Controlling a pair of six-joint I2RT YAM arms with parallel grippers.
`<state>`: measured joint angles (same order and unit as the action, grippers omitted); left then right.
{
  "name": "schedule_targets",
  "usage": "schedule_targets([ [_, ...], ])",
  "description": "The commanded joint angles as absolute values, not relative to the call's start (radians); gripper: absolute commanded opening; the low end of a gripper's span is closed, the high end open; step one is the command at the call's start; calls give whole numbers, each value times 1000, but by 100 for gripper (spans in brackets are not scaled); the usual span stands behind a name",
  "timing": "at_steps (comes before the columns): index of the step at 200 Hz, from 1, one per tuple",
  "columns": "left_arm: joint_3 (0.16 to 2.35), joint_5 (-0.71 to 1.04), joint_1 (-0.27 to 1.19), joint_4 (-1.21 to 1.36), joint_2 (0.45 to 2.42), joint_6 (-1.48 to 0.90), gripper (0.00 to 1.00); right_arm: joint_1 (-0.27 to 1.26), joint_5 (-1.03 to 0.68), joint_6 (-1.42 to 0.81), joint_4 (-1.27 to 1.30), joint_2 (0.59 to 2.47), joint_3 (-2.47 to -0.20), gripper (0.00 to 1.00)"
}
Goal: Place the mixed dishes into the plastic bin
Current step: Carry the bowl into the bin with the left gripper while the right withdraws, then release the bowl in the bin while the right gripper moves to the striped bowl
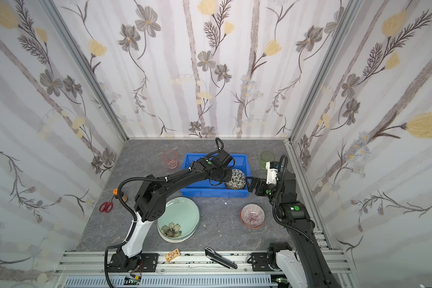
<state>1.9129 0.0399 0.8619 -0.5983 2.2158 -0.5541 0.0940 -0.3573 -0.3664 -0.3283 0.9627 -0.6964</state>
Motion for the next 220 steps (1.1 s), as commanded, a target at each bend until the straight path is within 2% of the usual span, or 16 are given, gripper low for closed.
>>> schedule_targets([
  [1, 1919, 50, 860, -591, 2209, -566, 35, 94, -329, -387, -349, 975, -710, 100],
  [25, 1919, 52, 862, -592, 2200, -568, 45, 94, -308, -394, -371, 980, -714, 100],
  [68, 1910, 62, 862, -592, 2175, -571, 70, 94, -249, -387, -457, 986, -735, 100],
  [106, 1886, 48, 862, -594, 2128, -574, 90, 93, -168, -402, -650, 1000, -796, 100],
  [120, 1872, 49, 862, -594, 2104, -582, 100, 94, -156, -419, -723, 988, -803, 94],
  [158, 1816, -43, 896, -591, 1969, -613, 100, 98, -135, -482, -827, 891, -761, 81],
  [194, 1776, -90, 930, -586, 1881, -632, 100, 105, -132, -540, -883, 801, -652, 77],
  [220, 1742, -98, 943, -574, 1845, -641, 100, 115, -137, -554, -900, 779, -608, 79],
])
